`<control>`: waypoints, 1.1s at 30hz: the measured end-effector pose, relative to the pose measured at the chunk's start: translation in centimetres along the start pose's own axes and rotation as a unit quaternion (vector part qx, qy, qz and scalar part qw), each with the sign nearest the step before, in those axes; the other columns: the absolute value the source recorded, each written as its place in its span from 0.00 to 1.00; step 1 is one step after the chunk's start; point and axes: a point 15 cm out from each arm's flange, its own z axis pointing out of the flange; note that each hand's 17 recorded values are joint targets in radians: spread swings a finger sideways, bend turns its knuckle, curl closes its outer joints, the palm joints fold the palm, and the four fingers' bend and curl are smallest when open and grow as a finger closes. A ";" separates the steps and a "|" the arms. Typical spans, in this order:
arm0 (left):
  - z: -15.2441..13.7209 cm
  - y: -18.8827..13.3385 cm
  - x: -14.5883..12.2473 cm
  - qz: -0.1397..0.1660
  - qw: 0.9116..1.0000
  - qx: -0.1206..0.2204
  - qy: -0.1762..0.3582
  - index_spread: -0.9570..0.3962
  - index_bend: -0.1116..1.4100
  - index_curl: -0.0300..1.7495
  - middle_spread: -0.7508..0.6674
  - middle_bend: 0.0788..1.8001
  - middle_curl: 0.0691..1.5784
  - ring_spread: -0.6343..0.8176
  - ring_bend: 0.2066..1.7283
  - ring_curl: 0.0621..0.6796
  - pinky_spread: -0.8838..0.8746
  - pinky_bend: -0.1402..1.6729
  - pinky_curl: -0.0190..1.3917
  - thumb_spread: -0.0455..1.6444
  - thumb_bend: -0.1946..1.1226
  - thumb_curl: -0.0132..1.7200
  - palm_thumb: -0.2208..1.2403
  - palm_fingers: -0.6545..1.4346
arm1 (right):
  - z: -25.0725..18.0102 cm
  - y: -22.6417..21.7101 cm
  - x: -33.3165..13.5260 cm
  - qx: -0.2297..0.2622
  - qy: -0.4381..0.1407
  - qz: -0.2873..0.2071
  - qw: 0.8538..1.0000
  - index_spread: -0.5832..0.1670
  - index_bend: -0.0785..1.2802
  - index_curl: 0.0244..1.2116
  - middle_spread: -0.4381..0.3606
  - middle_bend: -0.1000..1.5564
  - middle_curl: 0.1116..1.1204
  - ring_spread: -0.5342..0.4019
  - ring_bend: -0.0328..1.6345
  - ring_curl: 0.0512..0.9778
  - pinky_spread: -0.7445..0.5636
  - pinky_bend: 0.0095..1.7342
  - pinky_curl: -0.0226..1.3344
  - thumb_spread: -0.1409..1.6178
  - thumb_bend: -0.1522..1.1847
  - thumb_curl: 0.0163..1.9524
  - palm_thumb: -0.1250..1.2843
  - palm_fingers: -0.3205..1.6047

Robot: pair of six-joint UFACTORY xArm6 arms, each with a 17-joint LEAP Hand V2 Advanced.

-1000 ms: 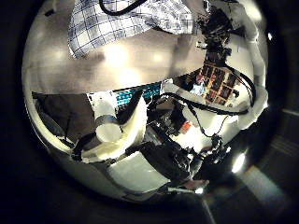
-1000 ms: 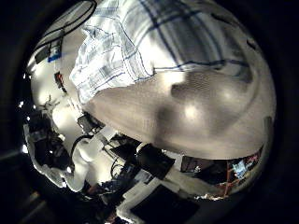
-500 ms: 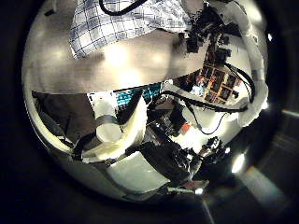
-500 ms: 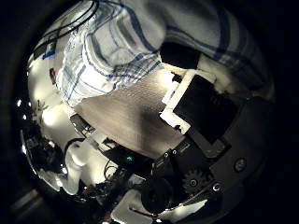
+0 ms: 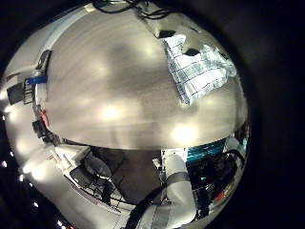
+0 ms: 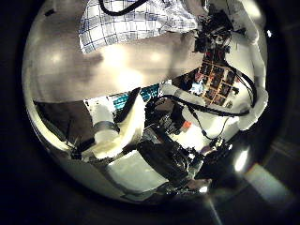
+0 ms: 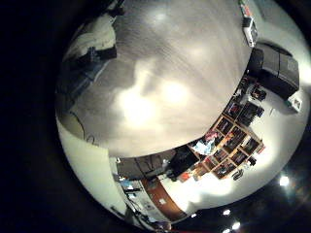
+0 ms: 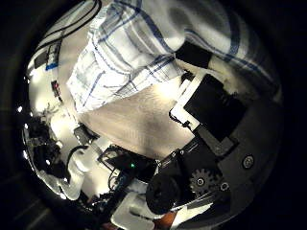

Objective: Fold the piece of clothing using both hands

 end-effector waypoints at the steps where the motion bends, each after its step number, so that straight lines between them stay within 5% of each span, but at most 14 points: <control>1: 0.6 -0.6 0.3 0.005 1.000 0.005 -0.002 0.65 0.20 0.25 0.63 0.06 0.19 0.60 0.30 0.18 0.65 0.23 0.28 0.74 0.14 0.17 0.38 0.45 | 0.0 0.6 0.5 0.001 -0.002 0.004 1.000 0.35 0.83 0.65 0.34 0.84 0.67 0.35 0.87 0.60 0.43 0.85 0.39 0.66 0.12 0.31 0.81 0.74; 10: 4.7 -6.2 2.1 0.048 0.997 0.057 -0.021 0.67 0.19 0.25 0.60 0.06 0.19 0.60 0.30 0.19 0.65 0.23 0.28 0.80 0.15 0.17 0.43 0.43 | -1.3 3.2 1.0 0.029 -0.005 0.008 1.000 0.38 0.84 0.68 0.36 0.86 0.67 0.35 0.88 0.64 0.44 0.84 0.43 0.67 0.10 0.34 0.81 0.73; 24: 8.4 -7.8 2.1 0.044 0.999 0.007 -0.019 0.68 0.19 0.24 0.60 0.06 0.19 0.61 0.29 0.19 0.66 0.23 0.28 0.82 0.14 0.17 0.45 0.43 | -5.9 4.3 -2.1 0.092 0.001 -0.013 0.996 0.39 0.83 0.71 0.37 0.86 0.66 0.35 0.87 0.67 0.44 0.81 0.51 0.68 0.11 0.36 0.79 0.73; 33: 8.9 -8.2 0.7 0.036 0.999 0.001 -0.011 0.68 0.19 0.24 0.60 0.06 0.19 0.62 0.29 0.20 0.67 0.22 0.28 0.82 0.14 0.17 0.45 0.43 | -10.8 4.4 -11.4 0.146 0.032 -0.094 0.984 0.40 0.84 0.71 0.38 0.86 0.65 0.36 0.86 0.68 0.44 0.78 0.54 0.67 0.10 0.37 0.79 0.74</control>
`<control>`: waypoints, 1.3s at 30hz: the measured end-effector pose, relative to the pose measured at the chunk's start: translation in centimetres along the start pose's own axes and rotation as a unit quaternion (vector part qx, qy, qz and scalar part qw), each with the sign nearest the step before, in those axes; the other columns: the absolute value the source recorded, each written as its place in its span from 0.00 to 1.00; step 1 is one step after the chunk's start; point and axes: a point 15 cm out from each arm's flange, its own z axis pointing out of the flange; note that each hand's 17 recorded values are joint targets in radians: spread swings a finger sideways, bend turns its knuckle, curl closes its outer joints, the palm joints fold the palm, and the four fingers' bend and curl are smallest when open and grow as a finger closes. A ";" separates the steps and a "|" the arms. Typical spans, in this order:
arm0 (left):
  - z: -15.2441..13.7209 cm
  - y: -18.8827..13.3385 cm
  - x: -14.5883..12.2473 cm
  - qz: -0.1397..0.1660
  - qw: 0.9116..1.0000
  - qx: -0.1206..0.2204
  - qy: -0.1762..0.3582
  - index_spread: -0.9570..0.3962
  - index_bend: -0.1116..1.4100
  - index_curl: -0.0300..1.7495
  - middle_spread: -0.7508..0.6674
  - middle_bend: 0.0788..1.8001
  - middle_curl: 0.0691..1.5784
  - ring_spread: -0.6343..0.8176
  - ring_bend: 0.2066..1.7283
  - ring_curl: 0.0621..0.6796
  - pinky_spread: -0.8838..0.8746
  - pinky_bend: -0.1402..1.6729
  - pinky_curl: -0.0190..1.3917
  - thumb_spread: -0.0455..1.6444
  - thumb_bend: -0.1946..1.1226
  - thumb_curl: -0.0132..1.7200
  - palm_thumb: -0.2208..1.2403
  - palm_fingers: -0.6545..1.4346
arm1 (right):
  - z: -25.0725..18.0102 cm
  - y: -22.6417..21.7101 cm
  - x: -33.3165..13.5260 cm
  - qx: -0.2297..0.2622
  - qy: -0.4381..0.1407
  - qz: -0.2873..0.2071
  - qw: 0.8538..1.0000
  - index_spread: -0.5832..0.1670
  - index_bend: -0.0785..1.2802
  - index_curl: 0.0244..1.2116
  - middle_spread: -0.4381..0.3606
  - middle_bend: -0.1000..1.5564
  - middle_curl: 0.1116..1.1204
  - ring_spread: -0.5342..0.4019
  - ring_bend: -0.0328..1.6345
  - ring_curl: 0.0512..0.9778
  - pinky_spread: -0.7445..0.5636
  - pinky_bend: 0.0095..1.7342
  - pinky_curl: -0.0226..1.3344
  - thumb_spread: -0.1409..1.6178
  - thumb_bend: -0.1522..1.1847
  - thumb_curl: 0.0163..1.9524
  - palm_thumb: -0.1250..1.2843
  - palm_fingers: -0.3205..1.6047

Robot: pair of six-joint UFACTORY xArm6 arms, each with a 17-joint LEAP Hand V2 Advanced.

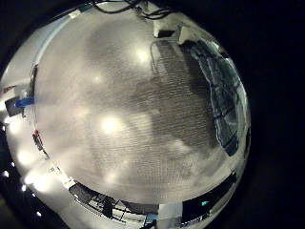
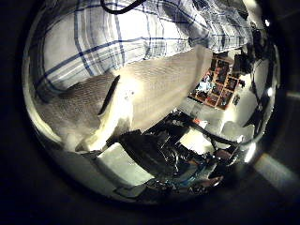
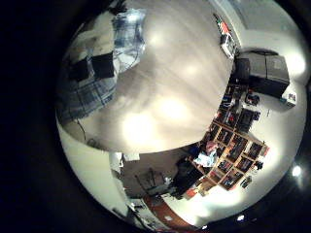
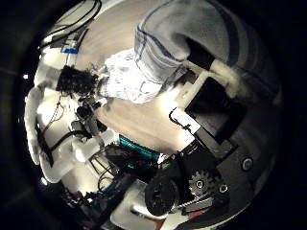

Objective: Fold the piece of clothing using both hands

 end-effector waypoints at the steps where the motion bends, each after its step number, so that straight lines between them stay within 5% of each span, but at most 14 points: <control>1: -0.3 0.1 -0.4 -0.002 1.000 0.004 0.002 0.68 0.19 0.24 0.60 0.06 0.19 0.62 0.29 0.20 0.67 0.22 0.28 0.82 0.14 0.17 0.45 0.43 | -0.8 -0.5 -1.1 0.009 0.002 -0.011 1.000 0.40 0.84 0.71 0.38 0.86 0.65 0.36 0.86 0.68 0.44 0.78 0.54 0.66 0.10 0.37 0.79 0.74; 13: -6.6 5.1 -3.9 -0.019 0.997 0.062 0.035 0.67 0.20 0.24 0.59 0.08 0.20 0.59 0.28 0.19 0.66 0.20 0.27 0.82 0.14 0.17 0.45 0.45 | -5.2 -7.1 -16.0 0.052 0.019 -0.133 0.990 0.41 0.85 0.70 0.38 0.87 0.63 0.36 0.87 0.68 0.43 0.75 0.59 0.64 0.10 0.39 0.79 0.75; 19: -11.7 9.4 -7.6 -0.061 0.988 0.133 0.058 0.66 0.19 0.25 0.55 0.11 0.22 0.56 0.27 0.18 0.65 0.19 0.26 0.81 0.14 0.18 0.45 0.49 | -3.3 -9.9 -21.3 0.032 0.032 -0.171 0.984 0.41 0.85 0.69 0.39 0.88 0.62 0.36 0.87 0.68 0.43 0.74 0.61 0.63 0.10 0.39 0.79 0.75; 28: -13.2 16.2 -14.6 -0.152 0.973 0.164 0.057 0.64 0.20 0.25 0.51 0.14 0.24 0.54 0.27 0.18 0.63 0.18 0.25 0.80 0.14 0.19 0.48 0.50 | 0.7 -10.9 -25.6 0.000 0.033 -0.198 0.980 0.40 0.82 0.68 0.38 0.87 0.61 0.36 0.87 0.67 0.42 0.72 0.63 0.66 0.09 0.38 0.72 0.75; 30: -12.6 16.7 -14.9 -0.154 0.973 0.157 0.063 0.64 0.20 0.26 0.51 0.14 0.24 0.53 0.27 0.18 0.63 0.18 0.25 0.80 0.14 0.20 0.48 0.50 | 1.4 -11.0 -25.6 -0.008 0.033 -0.198 0.980 0.36 0.68 0.65 0.35 0.80 0.56 0.34 0.85 0.63 0.35 0.69 0.59 0.69 0.08 0.35 0.65 0.68; 32: -12.0 16.7 -14.7 -0.153 0.974 0.149 0.070 0.64 0.20 0.26 0.51 0.14 0.24 0.53 0.27 0.17 0.63 0.18 0.25 0.79 0.14 0.20 0.49 0.50 | 2.1 -10.9 -25.5 -0.020 0.035 -0.200 0.979 0.32 0.42 0.60 0.31 0.70 0.52 0.30 0.88 0.64 0.27 0.75 0.59 0.71 0.08 0.33 0.59 0.47; 33: -11.9 16.8 -14.6 -0.152 0.975 0.147 0.071 0.64 0.20 0.26 0.51 0.14 0.25 0.53 0.27 0.17 0.63 0.18 0.25 0.79 0.14 0.20 0.49 0.50 | 2.2 -10.9 -25.4 -0.022 0.035 -0.201 0.979 0.30 0.37 0.59 0.30 0.68 0.51 0.29 0.89 0.64 0.25 0.77 0.58 0.72 0.08 0.32 0.58 0.47; 34: -11.8 16.9 -14.6 -0.153 0.975 0.144 0.072 0.64 0.19 0.26 0.51 0.14 0.25 0.53 0.27 0.17 0.63 0.19 0.25 0.79 0.14 0.20 0.49 0.50 | 2.1 -11.0 -25.3 -0.021 0.034 -0.200 0.979 0.27 0.27 0.53 0.30 0.59 0.46 0.28 0.84 0.60 0.25 0.79 0.57 0.73 0.08 0.31 0.55 0.31; 36: -11.6 17.1 -14.4 -0.153 0.975 0.141 0.072 0.64 0.19 0.26 0.51 0.13 0.25 0.53 0.28 0.17 0.63 0.19 0.25 0.79 0.14 0.20 0.49 0.50 | 1.3 -11.1 -24.4 -0.013 0.032 -0.192 0.981 0.22 0.26 0.49 0.35 0.50 0.41 0.33 0.75 0.57 0.34 0.73 0.58 0.73 0.08 0.29 0.53 0.14; 39: -11.5 17.6 -13.4 -0.154 0.976 0.132 0.078 0.64 0.19 0.26 0.51 0.13 0.25 0.53 0.28 0.18 0.63 0.19 0.25 0.79 0.14 0.20 0.49 0.50 | -0.9 -10.9 -21.6 0.009 0.024 -0.167 0.986 0.15 0.20 0.38 0.42 0.39 0.32 0.46 0.61 0.43 0.49 0.66 0.51 0.74 0.09 0.27 0.50 0.10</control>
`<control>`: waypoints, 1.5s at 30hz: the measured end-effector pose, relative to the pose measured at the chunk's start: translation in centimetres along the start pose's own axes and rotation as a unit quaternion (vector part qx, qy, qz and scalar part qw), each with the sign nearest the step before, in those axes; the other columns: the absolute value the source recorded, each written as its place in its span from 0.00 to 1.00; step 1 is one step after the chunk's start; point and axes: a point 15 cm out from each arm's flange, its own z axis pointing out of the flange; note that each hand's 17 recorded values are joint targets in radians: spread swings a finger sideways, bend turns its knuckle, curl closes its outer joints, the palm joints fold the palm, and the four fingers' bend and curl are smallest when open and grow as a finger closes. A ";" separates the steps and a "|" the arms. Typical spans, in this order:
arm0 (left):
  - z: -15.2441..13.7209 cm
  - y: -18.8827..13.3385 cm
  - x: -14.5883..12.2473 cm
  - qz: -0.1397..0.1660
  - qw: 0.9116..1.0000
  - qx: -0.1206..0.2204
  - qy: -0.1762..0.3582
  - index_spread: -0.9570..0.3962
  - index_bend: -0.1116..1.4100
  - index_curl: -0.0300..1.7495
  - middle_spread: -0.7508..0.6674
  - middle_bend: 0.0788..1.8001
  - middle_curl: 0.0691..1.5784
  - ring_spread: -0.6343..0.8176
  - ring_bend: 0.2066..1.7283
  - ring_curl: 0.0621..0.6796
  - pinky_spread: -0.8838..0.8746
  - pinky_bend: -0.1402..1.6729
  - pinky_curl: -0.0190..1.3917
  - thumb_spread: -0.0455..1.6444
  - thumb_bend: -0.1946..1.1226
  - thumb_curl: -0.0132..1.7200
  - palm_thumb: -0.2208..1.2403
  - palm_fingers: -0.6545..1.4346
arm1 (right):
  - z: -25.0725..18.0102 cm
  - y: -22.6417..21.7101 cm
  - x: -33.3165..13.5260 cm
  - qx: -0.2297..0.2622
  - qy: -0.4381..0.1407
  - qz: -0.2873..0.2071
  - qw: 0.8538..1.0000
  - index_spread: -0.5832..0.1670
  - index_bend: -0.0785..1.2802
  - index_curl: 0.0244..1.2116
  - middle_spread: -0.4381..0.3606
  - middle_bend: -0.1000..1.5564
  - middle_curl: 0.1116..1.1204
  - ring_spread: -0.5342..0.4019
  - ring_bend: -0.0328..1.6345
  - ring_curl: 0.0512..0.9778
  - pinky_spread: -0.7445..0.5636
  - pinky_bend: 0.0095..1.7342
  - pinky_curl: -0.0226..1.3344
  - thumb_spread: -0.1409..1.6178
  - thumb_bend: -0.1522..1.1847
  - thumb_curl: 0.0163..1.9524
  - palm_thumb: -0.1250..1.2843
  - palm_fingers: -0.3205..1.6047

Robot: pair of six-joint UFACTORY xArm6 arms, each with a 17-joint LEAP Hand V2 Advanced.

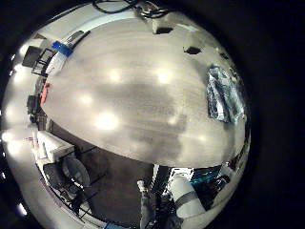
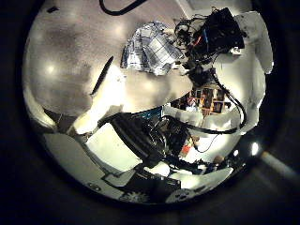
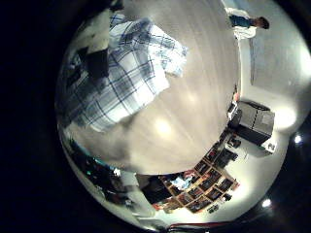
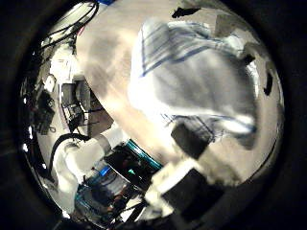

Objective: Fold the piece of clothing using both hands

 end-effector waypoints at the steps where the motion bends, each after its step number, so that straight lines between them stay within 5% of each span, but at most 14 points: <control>1: 0.0 0.0 0.3 0.002 1.000 -0.002 0.000 0.64 0.19 0.26 0.52 0.13 0.25 0.53 0.28 0.18 0.63 0.19 0.25 0.79 0.14 0.20 0.49 0.50 | -0.8 0.5 0.9 0.008 -0.001 0.009 1.000 0.15 0.20 0.37 0.44 0.36 0.30 0.52 0.59 0.40 0.55 0.65 0.50 0.74 0.09 0.26 0.50 0.10; 6: -0.5 0.0 2.3 0.010 1.000 -0.001 -0.007 0.64 0.19 0.26 0.52 0.12 0.25 0.53 0.28 0.18 0.63 0.19 0.26 0.79 0.14 0.20 0.49 0.50 | -4.3 4.7 4.9 0.045 -0.005 0.048 0.998 0.13 0.17 0.32 0.50 0.28 0.25 0.68 0.51 0.32 0.74 0.57 0.44 0.73 0.10 0.25 0.49 0.12; 14: -1.2 0.8 5.8 0.008 1.000 -0.011 -0.012 0.64 0.20 0.26 0.52 0.11 0.25 0.53 0.28 0.18 0.62 0.19 0.26 0.79 0.14 0.21 0.49 0.50 | -5.1 13.3 11.9 0.061 -0.007 0.118 0.991 0.17 0.20 0.29 0.49 0.26 0.23 0.71 0.45 0.25 0.85 0.49 0.36 0.73 0.10 0.23 0.51 0.18; 26: -1.8 3.7 10.1 -0.013 0.999 -0.019 -0.033 0.64 0.20 0.27 0.54 0.10 0.26 0.53 0.28 0.18 0.62 0.19 0.26 0.79 0.14 0.21 0.49 0.50 | 2.6 21.4 17.8 0.032 -0.016 0.167 0.985 0.20 0.19 0.28 0.48 0.23 0.23 0.67 0.40 0.21 0.89 0.41 0.29 0.75 0.10 0.21 0.53 0.25; 37: -1.5 3.5 10.8 -0.021 0.999 -0.016 -0.034 0.63 0.19 0.27 0.54 0.10 0.26 0.53 0.28 0.17 0.62 0.19 0.26 0.79 0.14 0.21 0.50 0.50 | 5.9 21.1 17.3 -0.010 -0.034 0.153 0.988 0.22 0.20 0.27 0.48 0.16 0.21 0.68 0.41 0.21 0.89 0.40 0.27 0.75 0.10 0.21 0.53 0.25; 45: -1.1 3.3 12.2 -0.011 0.999 -0.022 -0.038 0.63 0.19 0.27 0.54 0.09 0.26 0.53 0.28 0.17 0.62 0.19 0.26 0.79 0.14 0.22 0.50 0.50 | 5.6 21.5 17.4 -0.007 -0.033 0.150 0.988 0.23 0.18 0.25 0.39 0.20 0.23 0.67 0.38 0.19 0.88 0.39 0.24 0.75 0.10 0.20 0.53 0.28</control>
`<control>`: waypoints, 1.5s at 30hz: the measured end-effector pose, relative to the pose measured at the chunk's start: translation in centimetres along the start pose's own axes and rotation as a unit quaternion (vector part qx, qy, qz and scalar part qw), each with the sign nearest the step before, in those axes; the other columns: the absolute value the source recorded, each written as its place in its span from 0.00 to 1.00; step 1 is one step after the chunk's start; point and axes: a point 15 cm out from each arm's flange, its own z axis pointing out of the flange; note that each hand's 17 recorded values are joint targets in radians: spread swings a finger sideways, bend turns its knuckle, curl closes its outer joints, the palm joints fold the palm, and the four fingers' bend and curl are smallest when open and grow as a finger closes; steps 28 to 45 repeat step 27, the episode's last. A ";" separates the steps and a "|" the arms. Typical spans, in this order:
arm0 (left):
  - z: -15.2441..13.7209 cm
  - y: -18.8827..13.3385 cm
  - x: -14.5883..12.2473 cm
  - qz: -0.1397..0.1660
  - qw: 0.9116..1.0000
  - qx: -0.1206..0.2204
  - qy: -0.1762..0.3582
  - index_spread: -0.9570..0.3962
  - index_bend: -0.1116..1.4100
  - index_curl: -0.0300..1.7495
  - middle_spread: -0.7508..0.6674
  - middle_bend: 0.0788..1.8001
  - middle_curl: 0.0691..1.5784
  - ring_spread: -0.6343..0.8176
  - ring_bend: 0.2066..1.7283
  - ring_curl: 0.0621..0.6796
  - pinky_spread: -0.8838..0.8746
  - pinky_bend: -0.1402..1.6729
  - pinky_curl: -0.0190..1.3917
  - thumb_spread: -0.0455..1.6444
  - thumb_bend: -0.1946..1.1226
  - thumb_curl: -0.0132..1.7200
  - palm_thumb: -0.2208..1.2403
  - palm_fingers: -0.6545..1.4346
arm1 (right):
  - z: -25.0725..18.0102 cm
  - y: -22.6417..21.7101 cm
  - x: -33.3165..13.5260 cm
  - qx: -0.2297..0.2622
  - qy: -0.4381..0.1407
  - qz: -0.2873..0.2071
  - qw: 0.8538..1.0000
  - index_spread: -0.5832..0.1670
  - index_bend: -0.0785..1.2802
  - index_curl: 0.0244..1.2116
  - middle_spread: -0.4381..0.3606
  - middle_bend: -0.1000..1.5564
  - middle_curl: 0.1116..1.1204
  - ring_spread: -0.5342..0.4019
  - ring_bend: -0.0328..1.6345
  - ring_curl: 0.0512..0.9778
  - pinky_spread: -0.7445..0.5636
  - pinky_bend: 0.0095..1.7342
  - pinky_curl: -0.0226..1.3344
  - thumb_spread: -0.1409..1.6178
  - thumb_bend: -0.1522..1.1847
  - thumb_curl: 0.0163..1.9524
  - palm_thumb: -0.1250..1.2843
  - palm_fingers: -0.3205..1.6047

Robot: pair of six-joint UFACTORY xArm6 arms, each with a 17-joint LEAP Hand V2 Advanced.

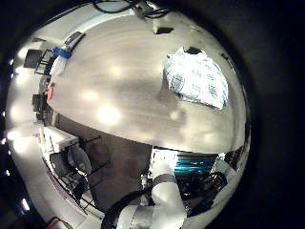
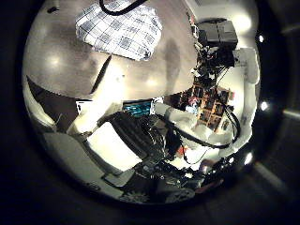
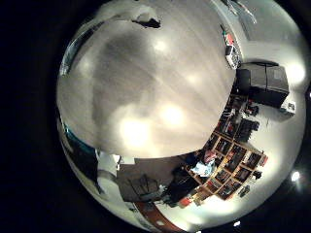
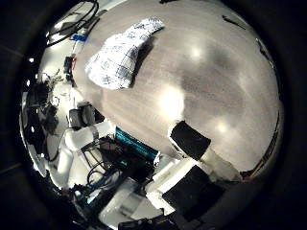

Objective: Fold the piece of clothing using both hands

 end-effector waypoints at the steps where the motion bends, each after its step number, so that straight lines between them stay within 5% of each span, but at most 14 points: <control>1: 0.0 -0.2 0.1 0.000 1.000 0.000 -0.001 0.63 0.19 0.27 0.54 0.09 0.26 0.53 0.28 0.16 0.62 0.19 0.26 0.79 0.14 0.22 0.50 0.50 | 0.0 0.0 0.0 -0.001 0.000 0.000 1.000 0.23 0.18 0.25 0.39 0.20 0.23 0.67 0.38 0.19 0.88 0.39 0.24 0.75 0.10 0.20 0.53 0.28; 45: 0.3 -1.1 1.2 0.024 0.999 -0.023 -0.024 0.63 0.20 0.27 0.55 0.07 0.26 0.54 0.28 0.16 0.63 0.19 0.26 0.79 0.14 0.22 0.49 0.50 | -1.5 -0.1 -0.4 -0.005 0.000 0.004 1.000 0.23 0.18 0.24 0.47 0.20 0.25 0.64 0.38 0.17 0.90 0.39 0.20 0.75 0.10 0.20 0.54 0.31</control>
